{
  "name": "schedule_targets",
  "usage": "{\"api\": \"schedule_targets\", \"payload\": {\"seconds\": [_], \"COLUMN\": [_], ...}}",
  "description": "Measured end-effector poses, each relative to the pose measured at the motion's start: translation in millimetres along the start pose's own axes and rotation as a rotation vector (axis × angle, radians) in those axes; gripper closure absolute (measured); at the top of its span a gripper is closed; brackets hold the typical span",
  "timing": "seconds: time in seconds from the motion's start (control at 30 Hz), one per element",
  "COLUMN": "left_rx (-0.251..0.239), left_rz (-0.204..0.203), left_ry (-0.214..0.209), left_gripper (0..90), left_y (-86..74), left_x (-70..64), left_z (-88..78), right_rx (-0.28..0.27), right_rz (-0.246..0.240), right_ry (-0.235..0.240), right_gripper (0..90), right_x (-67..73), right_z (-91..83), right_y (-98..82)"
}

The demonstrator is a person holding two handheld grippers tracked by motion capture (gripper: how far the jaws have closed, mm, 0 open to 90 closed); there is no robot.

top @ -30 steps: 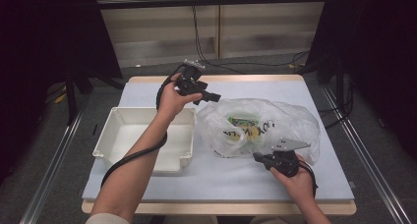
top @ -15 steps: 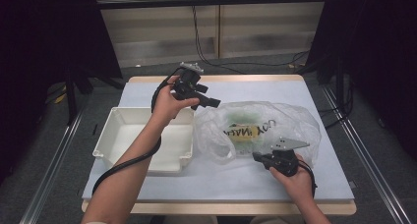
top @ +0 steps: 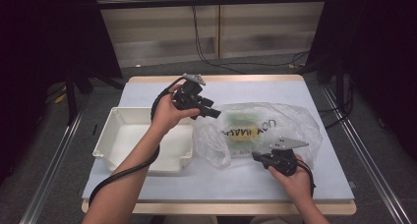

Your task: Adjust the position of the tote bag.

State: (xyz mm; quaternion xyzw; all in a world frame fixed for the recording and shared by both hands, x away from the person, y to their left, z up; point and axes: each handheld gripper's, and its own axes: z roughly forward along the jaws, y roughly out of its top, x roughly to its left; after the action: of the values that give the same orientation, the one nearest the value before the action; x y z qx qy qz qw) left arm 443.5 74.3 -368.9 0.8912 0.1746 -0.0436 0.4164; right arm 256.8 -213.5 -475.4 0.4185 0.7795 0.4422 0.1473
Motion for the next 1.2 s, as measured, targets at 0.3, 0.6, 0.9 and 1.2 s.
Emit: {"api": "schedule_targets", "payload": {"seconds": [0.3,0.6,0.9,1.2], "left_rx": [0.029,0.044,0.009,0.003], "left_rz": [0.027,0.015,0.010,0.022], "left_ry": [-0.043,-0.042,-0.046,-0.047], "left_gripper": [80.9,90.0,90.0,90.0], "left_y": [2.8,7.7,16.1,22.0], "left_x": [-4.2,-4.2,-2.6,-2.5], "left_z": [5.6,7.2,3.6,5.0], "right_rx": [0.000,0.000,-0.007,-0.020], "right_rz": [0.002,0.006,-0.009,-0.019], "right_ry": [-0.002,-0.009,-0.024,-0.038], "right_gripper": [90.0,73.2,51.7,45.7], "right_x": [-1.1,3.0,10.3,18.0], "right_z": [-2.0,-6.6,-17.4,-25.2], "right_y": [-1.5,-4.0,-7.5,-11.5]}}
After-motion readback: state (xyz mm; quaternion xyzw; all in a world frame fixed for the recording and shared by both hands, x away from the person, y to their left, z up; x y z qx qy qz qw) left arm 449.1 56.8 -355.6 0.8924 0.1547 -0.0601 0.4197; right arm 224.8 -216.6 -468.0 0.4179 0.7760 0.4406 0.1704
